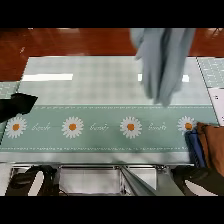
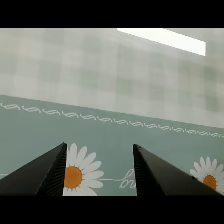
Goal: Fold the shirts.
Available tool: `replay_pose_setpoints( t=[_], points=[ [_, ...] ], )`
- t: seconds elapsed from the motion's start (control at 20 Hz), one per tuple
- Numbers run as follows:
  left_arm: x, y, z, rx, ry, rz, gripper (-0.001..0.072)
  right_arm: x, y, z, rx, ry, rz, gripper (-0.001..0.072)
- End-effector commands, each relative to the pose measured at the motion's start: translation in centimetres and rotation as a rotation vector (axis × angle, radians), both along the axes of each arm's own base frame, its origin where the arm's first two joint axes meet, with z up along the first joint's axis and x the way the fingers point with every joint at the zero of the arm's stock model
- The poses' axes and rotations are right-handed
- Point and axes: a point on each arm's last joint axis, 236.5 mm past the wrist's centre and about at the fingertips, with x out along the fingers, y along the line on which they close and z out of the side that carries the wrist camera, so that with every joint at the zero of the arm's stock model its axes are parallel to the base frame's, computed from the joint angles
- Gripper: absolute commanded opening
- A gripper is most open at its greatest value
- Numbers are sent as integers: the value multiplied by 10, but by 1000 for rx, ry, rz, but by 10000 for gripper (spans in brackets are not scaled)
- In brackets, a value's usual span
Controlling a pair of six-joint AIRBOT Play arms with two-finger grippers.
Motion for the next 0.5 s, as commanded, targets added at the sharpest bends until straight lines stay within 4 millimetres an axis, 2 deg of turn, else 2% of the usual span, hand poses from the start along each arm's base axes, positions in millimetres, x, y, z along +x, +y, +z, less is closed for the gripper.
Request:
replay_pose_setpoints(
  t=[0.0, 0.1, 0.2, 0.3, 0.35, 0.45],
  points=[
    [-5, -11, -22, -59, 51, -13, 506, -44, 80, -73, -55, 205, 208, 25],
    [-7, -11, -30, -55, 66, -19, 506, -58, 126, -135, -63, 342, 305, 25],
    [-8, -11, -36, -57, 80, -18, 506, -65, 157, -194, -66, 468, 350, 25],
    [-10, -11, -46, -62, 104, -18, 507, -65, 173, -260, -60, 628, 334, 25],
    [-12, -12, -53, -65, 122, -18, 506, -70, 180, -294, -62, 717, 336, 26],
    [-17, -15, -73, -84, 170, -19, 506, -86, 195, -351, -55, 882, 365, 26]
  ],
)
